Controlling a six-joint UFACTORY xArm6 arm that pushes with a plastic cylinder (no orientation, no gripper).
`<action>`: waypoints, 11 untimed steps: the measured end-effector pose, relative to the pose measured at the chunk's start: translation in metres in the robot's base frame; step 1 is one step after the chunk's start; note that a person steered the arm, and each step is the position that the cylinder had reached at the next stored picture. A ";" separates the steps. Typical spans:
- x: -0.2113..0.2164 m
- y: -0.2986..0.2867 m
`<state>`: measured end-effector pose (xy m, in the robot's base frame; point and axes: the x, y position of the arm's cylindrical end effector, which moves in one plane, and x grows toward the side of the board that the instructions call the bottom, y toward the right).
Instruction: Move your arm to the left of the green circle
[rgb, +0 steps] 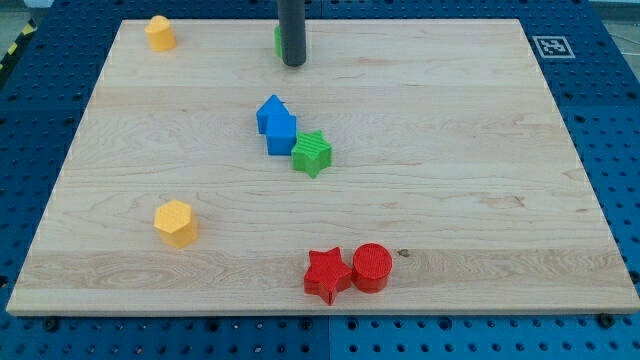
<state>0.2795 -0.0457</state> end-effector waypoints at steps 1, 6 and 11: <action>0.000 -0.019; -0.064 -0.070; -0.061 -0.090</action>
